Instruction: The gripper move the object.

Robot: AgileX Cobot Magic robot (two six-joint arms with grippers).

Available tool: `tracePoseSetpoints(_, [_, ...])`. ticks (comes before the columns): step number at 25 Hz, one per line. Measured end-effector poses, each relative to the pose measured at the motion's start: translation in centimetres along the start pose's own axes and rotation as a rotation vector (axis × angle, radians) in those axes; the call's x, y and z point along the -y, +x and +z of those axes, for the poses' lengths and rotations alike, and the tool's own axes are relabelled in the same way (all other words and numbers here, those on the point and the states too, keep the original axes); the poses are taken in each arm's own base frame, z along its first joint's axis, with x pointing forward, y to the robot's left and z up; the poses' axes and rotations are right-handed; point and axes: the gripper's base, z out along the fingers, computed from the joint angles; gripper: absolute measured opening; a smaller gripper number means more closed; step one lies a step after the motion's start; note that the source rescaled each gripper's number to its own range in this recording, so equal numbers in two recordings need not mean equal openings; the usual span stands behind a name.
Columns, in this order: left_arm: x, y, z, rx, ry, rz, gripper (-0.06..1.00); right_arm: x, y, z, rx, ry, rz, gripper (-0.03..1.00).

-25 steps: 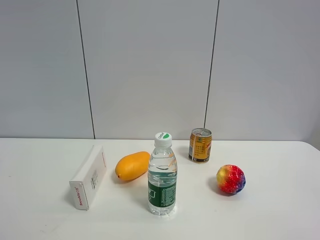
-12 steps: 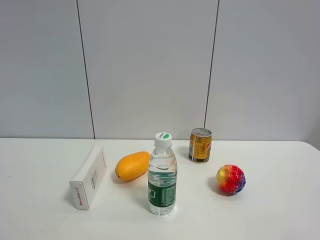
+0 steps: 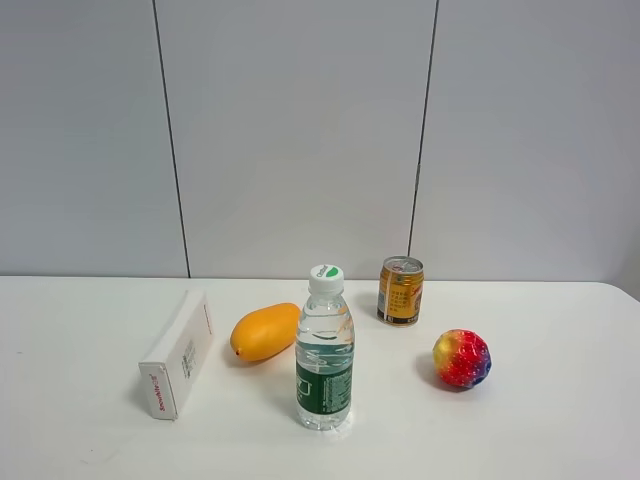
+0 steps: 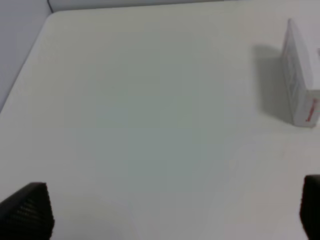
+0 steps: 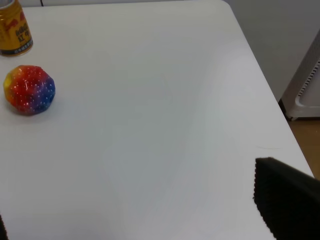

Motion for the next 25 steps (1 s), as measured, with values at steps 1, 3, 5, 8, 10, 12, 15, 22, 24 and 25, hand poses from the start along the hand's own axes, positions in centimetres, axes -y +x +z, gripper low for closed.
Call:
tracePoseSetpoints(1, [-0.01,0.01,-0.01,0.001,0.008,0.005,1.0,0.0,0.0,0.0,0.0,0.0,0.0,1.0])
tracePoseSetpoints(3, [-0.02,0.01,-0.02,0.001,0.016,0.009,1.0,0.0,0.0,0.0,0.0,0.0,0.0,1.0])
tracePoseSetpoints(5, [-0.02,0.01,-0.02,0.001,0.016,0.009,1.0,0.0,0.0,0.0,0.0,0.0,0.0,1.0])
tracePoseSetpoints(8, [-0.02,0.01,-0.02,0.001,0.016,0.009,1.0,0.0,0.0,0.0,0.0,0.0,0.0,1.0])
tracePoseSetpoints(10, [-0.02,0.01,-0.02,0.001,0.016,0.008,1.0,0.0,0.0,0.0,0.0,0.0,0.0,1.0])
tracePoseSetpoints(12, [0.02,0.0,-0.02,0.002,0.02,0.004,1.0,0.0,0.0,0.0,0.0,0.0,0.0,1.0])
tracePoseSetpoints(15, [0.06,0.0,-0.02,0.003,0.025,0.002,1.0,0.0,0.0,0.0,0.0,0.0,0.0,1.0])
tracePoseSetpoints(22, [0.07,-0.01,-0.02,0.003,0.026,-0.002,1.0,0.0,0.0,0.0,0.0,0.0,0.0,1.0])
tracePoseSetpoints(24, [0.07,-0.01,-0.02,0.003,0.026,-0.002,1.0,0.0,0.0,0.0,0.0,0.0,0.0,1.0])
tracePoseSetpoints(25, [0.07,-0.01,-0.02,0.003,0.026,-0.002,1.0,0.0,0.0,0.0,0.0,0.0,0.0,1.0])
